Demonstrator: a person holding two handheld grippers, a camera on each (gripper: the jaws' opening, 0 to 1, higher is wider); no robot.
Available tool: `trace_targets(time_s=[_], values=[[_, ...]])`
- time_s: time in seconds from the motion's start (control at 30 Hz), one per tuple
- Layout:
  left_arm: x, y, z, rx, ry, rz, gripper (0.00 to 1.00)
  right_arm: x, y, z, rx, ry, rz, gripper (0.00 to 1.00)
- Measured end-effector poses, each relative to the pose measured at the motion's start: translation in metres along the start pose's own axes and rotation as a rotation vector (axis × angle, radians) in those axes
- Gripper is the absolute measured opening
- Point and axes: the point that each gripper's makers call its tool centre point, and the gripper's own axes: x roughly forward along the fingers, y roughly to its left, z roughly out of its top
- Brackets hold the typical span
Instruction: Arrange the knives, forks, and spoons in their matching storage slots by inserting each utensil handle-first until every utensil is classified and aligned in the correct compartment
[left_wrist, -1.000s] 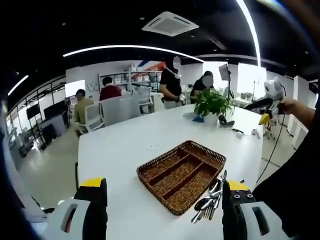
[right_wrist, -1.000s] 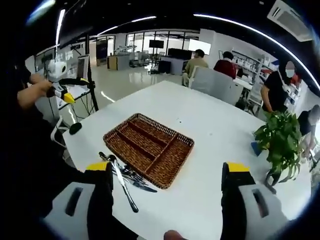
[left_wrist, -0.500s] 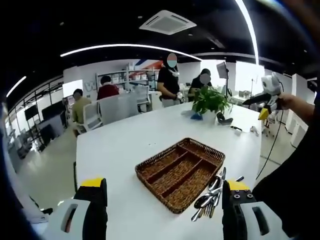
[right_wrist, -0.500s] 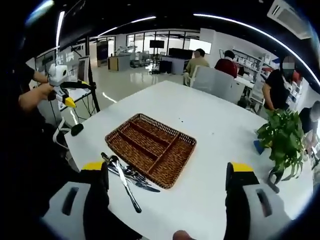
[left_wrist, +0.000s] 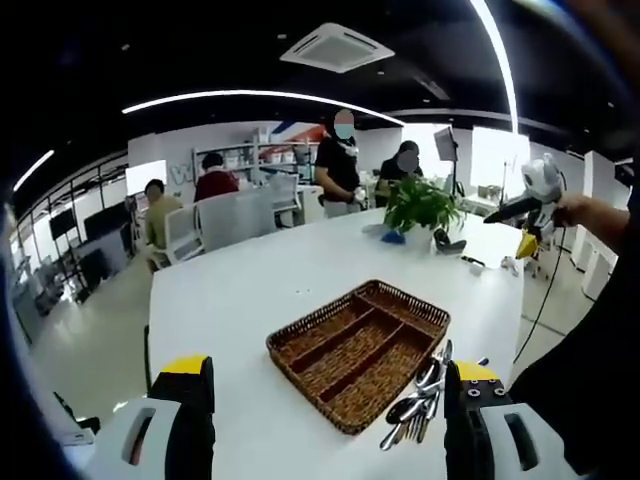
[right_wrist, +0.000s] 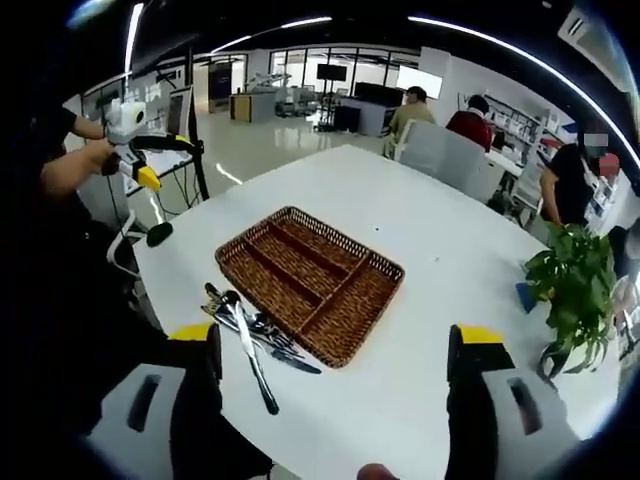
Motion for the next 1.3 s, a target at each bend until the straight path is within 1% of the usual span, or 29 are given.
trace_targets(time_s=[0.07, 0.13, 0.17, 0.27, 0.4, 0.47, 0.53, 0.57, 0.6, 0.63, 0.7, 0.8, 0.87, 0.93, 1.0, 1.03, 1.07, 1.13, 1.2, 1.3], values=[[0.002, 0.001, -0.002, 0.011, 0.008, 0.003, 1.00, 0.002, 0.001, 0.000, -0.004, 0.001, 0.005, 0.94], [0.003, 0.003, 0.000, -0.003, 0.000, 0.007, 1.00, 0.005, 0.005, -0.001, -0.008, 0.008, 0.020, 0.94], [0.003, 0.002, 0.001, -0.005, -0.003, 0.007, 1.00, 0.009, 0.009, -0.004, -0.020, 0.025, 0.031, 0.94], [0.003, 0.001, 0.003, -0.001, -0.015, 0.004, 1.00, 0.016, 0.013, -0.002, -0.062, 0.020, 0.041, 0.93], [0.003, 0.006, -0.002, -0.005, 0.005, 0.007, 1.00, 0.028, 0.014, -0.001, -0.065, 0.022, 0.051, 0.97], [0.002, 0.006, -0.002, -0.012, 0.000, 0.000, 1.00, 0.035, 0.017, -0.007, -0.064, 0.041, 0.068, 0.96], [0.001, 0.001, -0.004, -0.009, 0.006, -0.035, 1.00, 0.040, 0.018, -0.011, -0.063, 0.048, 0.068, 0.97], [0.001, -0.002, -0.007, 0.000, 0.020, -0.052, 1.00, 0.042, 0.019, -0.014, -0.060, 0.054, 0.074, 0.97], [0.002, -0.003, -0.012, 0.020, 0.043, -0.053, 1.00, 0.045, 0.020, -0.017, -0.059, 0.061, 0.078, 0.97], [0.002, -0.004, -0.015, 0.032, 0.054, -0.050, 1.00, 0.046, 0.022, -0.019, -0.060, 0.060, 0.079, 0.97], [0.002, -0.003, -0.015, 0.029, 0.050, -0.045, 1.00, 0.049, 0.025, -0.023, -0.072, 0.063, 0.085, 0.97], [0.000, 0.004, -0.012, -0.004, 0.022, -0.024, 1.00, 0.054, 0.029, -0.031, -0.074, 0.077, 0.088, 0.97], [-0.001, 0.007, -0.012, -0.010, 0.019, -0.017, 1.00, 0.057, 0.031, -0.035, -0.075, 0.084, 0.091, 0.97], [-0.001, 0.010, -0.015, -0.013, 0.028, -0.021, 1.00, 0.060, 0.035, -0.042, -0.084, 0.095, 0.105, 0.95], [-0.001, 0.008, -0.018, 0.007, 0.050, -0.034, 1.00, 0.063, 0.037, -0.046, -0.087, 0.103, 0.112, 0.96], [-0.001, 0.005, -0.021, 0.016, 0.067, -0.050, 1.00, 0.064, 0.038, -0.049, -0.083, 0.108, 0.113, 0.96], [-0.001, 0.003, -0.022, 0.017, 0.071, -0.059, 1.00, 0.065, 0.039, -0.050, -0.081, 0.110, 0.113, 0.97], [-0.002, 0.002, -0.023, 0.014, 0.074, -0.065, 1.00, 0.066, 0.039, -0.052, -0.074, 0.112, 0.116, 0.98], [-0.004, -0.002, -0.022, 0.011, 0.062, -0.083, 1.00, 0.068, 0.041, -0.055, -0.070, 0.116, 0.119, 0.98], [-0.006, -0.002, -0.021, 0.020, 0.058, -0.078, 1.00, 0.070, 0.042, -0.057, -0.068, 0.118, 0.121, 0.99]])
